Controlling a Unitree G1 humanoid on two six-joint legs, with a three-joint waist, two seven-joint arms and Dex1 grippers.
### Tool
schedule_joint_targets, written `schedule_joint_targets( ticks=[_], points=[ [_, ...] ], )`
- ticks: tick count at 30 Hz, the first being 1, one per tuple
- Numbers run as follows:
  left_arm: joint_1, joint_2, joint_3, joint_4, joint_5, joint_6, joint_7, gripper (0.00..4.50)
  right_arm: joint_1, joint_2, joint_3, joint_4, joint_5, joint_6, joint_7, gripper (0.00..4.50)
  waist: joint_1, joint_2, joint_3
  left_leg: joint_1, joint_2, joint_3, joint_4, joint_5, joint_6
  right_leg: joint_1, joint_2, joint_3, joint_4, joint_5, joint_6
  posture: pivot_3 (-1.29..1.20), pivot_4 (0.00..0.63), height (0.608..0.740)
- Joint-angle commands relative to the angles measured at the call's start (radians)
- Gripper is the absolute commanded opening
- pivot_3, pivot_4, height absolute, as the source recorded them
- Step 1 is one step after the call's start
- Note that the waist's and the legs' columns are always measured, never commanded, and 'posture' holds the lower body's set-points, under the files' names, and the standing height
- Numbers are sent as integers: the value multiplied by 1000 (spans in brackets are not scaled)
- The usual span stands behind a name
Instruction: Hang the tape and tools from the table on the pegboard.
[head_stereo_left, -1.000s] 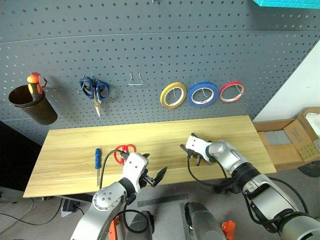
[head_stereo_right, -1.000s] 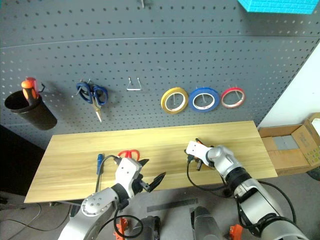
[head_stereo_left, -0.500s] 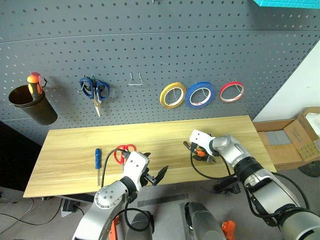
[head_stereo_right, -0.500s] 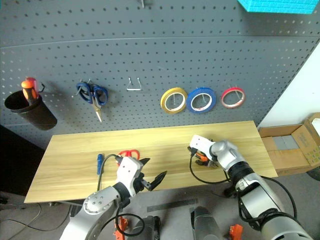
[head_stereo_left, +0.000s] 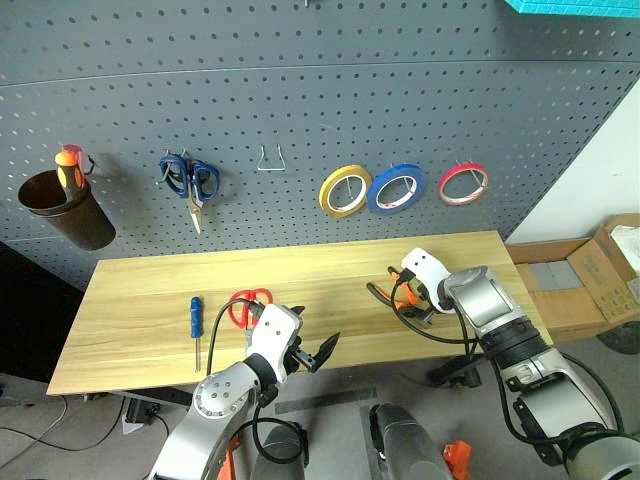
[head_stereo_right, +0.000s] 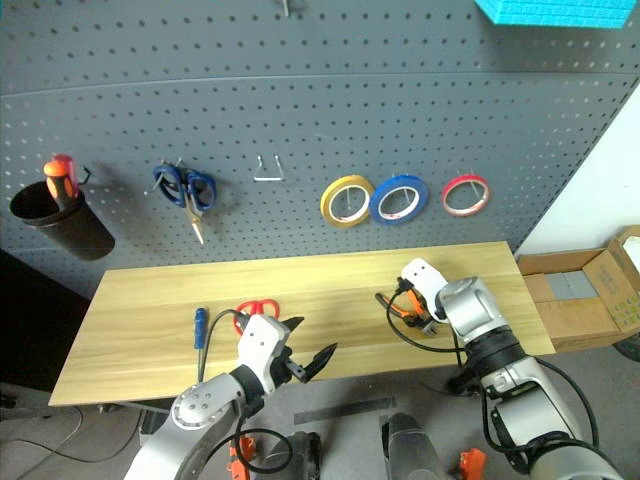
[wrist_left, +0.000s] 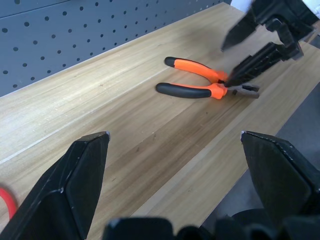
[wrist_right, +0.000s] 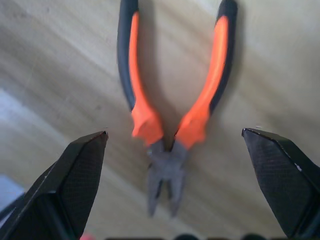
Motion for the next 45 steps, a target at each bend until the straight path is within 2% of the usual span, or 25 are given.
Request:
schedule_joint_targets(
  ticks=[1,7,12,17,28,31,37,45],
  points=[
    [-1,9,4,-18,0,-14,-11,4500,-9,22,-10,25,31,-1,-23,4475,0,0,0,0,0,0,0,0,0,0,0,0,0,0,0,-55,207,740],
    [21,19,4,-46,-4,-2,-10,4500,-59,56,-3,139,46,-53,-65,4475,-1,0,0,0,0,0,0,0,0,0,0,0,0,0,0,-44,218,740],
    [50,24,-2,-69,-3,4,-4,4500,-101,45,36,275,21,-174,-56,4475,0,0,0,0,0,0,0,0,0,0,0,0,0,0,0,-27,225,740],
    [77,21,-6,-89,0,10,5,4500,-148,53,36,384,23,-217,-54,4475,1,0,1,0,0,0,0,0,0,0,0,0,-1,0,0,-18,232,740],
    [94,11,-10,-104,3,17,19,4500,-231,112,-28,560,67,-155,-73,4475,1,0,1,0,0,0,0,0,0,0,0,0,0,0,0,-13,239,740],
    [90,11,-13,-101,1,18,22,4500,-252,127,-52,596,78,-129,-86,3886,2,0,1,0,0,0,0,0,0,0,0,0,0,0,0,-17,239,740],
    [76,12,-15,-92,-1,20,18,4500,-280,143,-49,646,72,-170,-91,1849,0,0,1,0,0,0,0,0,0,0,0,0,0,0,0,-22,243,740],
    [76,9,-21,-95,-10,22,15,4500,-287,143,-25,667,49,-240,-88,1815,0,0,2,0,0,0,0,0,0,0,0,0,0,0,0,-19,234,740]
  ],
)
